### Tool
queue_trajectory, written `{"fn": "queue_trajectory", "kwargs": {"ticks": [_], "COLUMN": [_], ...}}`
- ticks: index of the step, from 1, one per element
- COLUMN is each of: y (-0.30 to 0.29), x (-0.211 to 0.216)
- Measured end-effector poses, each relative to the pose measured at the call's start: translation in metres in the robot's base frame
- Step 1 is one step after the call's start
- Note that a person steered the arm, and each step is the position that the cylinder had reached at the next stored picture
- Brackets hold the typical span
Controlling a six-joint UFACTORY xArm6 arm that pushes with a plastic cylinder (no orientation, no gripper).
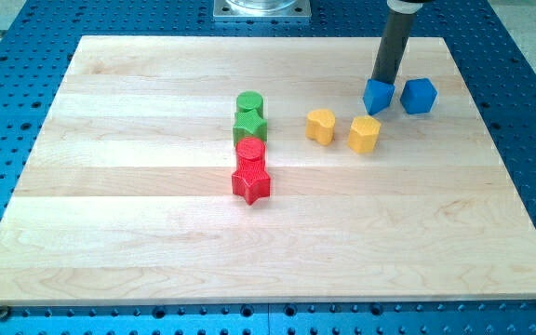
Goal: Move the blue cube towards the right
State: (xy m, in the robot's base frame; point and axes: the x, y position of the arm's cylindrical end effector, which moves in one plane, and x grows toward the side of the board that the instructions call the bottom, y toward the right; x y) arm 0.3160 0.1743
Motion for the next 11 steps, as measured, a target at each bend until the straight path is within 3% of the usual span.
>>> {"fn": "queue_trajectory", "kwargs": {"ticks": [3, 7, 10, 11], "y": [0.013, -0.041, 0.068, 0.068], "x": [0.031, 0.040, 0.009, 0.032]}}
